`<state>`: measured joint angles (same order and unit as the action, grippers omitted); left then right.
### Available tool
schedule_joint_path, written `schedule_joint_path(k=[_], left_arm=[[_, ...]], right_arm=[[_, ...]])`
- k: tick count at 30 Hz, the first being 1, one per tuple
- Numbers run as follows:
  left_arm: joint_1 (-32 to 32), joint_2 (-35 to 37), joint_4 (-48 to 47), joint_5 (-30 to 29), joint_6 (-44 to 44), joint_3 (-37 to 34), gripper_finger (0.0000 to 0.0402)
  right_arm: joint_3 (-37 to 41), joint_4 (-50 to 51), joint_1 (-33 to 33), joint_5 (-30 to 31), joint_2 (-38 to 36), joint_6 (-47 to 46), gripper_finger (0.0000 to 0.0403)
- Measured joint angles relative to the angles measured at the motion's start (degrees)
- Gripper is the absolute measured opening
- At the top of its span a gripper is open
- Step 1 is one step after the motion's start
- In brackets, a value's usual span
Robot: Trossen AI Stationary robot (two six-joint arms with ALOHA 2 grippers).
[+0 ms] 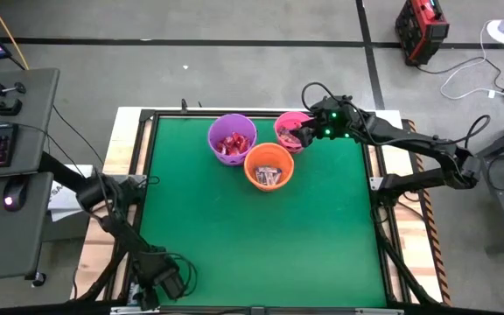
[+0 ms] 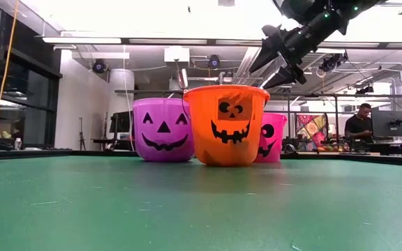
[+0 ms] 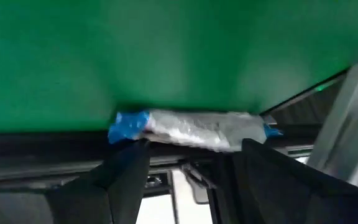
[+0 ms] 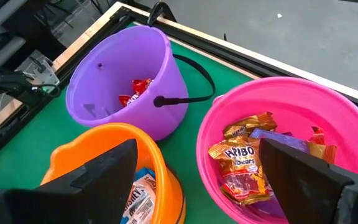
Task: Sort candy by brand, put in halloween buckets
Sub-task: Put the white chocolate into the orange bucket
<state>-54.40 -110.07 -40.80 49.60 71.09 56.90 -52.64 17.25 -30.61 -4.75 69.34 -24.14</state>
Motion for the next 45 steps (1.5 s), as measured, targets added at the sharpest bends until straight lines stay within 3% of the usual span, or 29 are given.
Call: schedule_joint_path(k=[11, 19, 29, 36, 41, 45], left_arm=[[0.0, -1.4, -1.0, -3.7, -9.7, 0.2, 0.0245], [7.7, -1.3, -14.0, -13.8, -24.2, 0.2, 0.0245], [18.9, -1.4, -24.7, -31.7, -42.8, 0.0, 0.0245], [27.6, -1.3, -28.8, -38.2, -52.6, 2.1, 0.0246], [33.1, 5.2, -25.3, -41.3, -54.9, 4.3, 0.0246], [38.1, 13.8, -24.0, -44.0, -48.5, 5.2, 0.0245]], right_arm=[[0.0, 0.7, 0.0, 0.3, 0.0, -0.9, 0.0330], [0.0, 0.8, 0.0, 1.2, 0.0, -1.5, 0.0330], [0.0, 1.0, 0.0, 1.2, 0.0, -1.5, 0.0330], [0.0, 1.0, 0.0, 1.1, 0.0, -1.5, 0.0330], [0.0, 1.4, 0.0, 1.1, 0.0, -1.5, 0.0330], [0.0, 2.0, 0.0, 1.0, 0.0, -1.5, 0.0330]])
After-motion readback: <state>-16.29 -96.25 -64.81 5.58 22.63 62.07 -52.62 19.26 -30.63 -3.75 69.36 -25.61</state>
